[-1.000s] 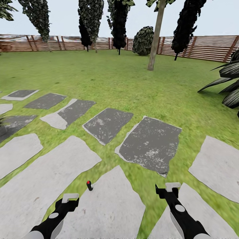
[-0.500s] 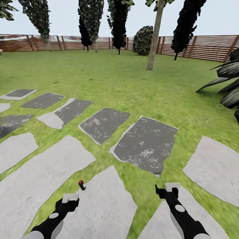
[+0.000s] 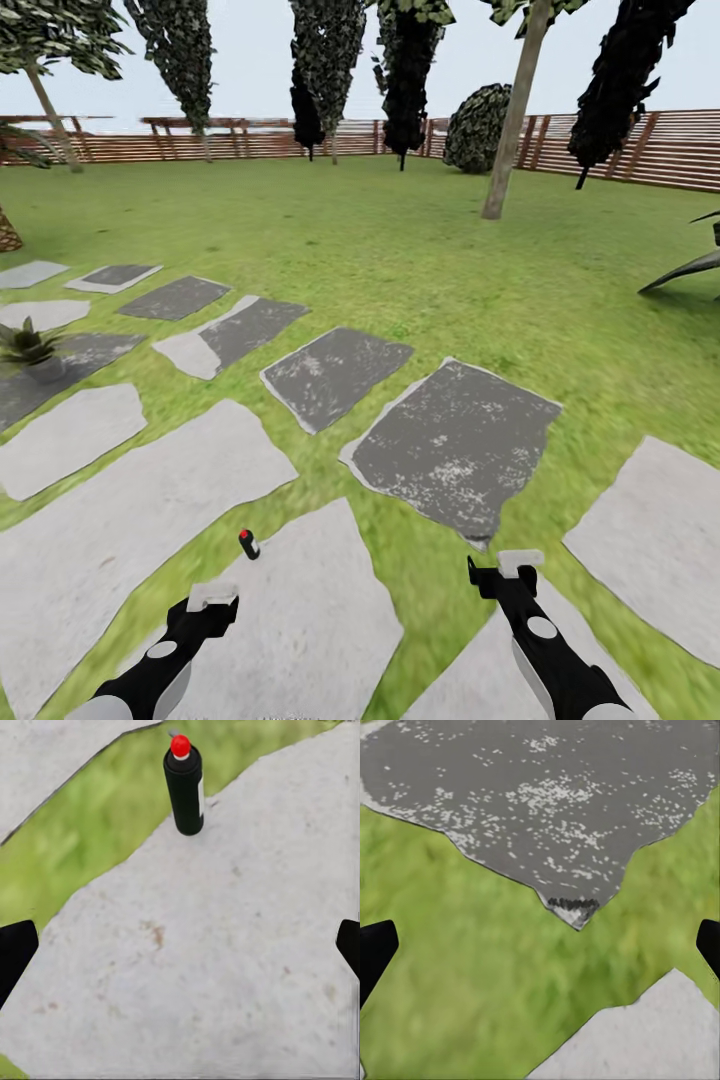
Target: Pick up the pesticide atomizer in the garden and spray insectifuge to fully cover both potted plants in the garden.
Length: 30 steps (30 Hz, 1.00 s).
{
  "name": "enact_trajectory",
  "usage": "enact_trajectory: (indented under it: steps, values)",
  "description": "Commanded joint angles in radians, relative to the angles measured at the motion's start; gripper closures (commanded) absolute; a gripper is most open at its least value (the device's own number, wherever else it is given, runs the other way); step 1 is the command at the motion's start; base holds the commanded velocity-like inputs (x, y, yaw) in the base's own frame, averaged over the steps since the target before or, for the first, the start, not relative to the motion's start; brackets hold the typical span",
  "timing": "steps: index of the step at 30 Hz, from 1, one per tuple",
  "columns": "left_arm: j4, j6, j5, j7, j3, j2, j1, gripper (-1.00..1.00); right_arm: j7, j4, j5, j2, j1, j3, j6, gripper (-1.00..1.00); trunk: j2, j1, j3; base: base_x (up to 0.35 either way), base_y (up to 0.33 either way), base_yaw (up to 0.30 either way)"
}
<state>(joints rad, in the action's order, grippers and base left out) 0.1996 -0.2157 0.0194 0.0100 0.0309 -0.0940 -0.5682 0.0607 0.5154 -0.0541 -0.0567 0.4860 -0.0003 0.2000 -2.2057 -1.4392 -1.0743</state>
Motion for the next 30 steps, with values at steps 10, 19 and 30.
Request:
enact_trajectory:
  steps: [10, 19, 30]
  values:
    - [-0.001, -0.004, 0.002, 0.002, 0.003, 0.000, -0.001, -1.00, 0.004, -0.001, -0.006, 0.000, 0.000, 0.000, 0.002, -1.00, 0.000, 0.000, -0.001, 0.000, -0.273, 0.278]
    - [-0.004, -0.004, -0.003, 0.002, 0.003, -0.001, -0.001, -1.00, 0.004, -0.002, -0.006, 0.000, 0.000, 0.000, 0.002, -1.00, 0.000, 0.000, -0.001, 0.102, -0.266, 0.278]
    - [-0.007, -0.025, -0.004, 0.001, 0.003, -0.001, -0.001, -1.00, 0.004, -0.003, -0.006, 0.000, 0.000, 0.000, 0.002, -1.00, 0.000, 0.000, -0.001, 0.223, -0.225, 0.278]
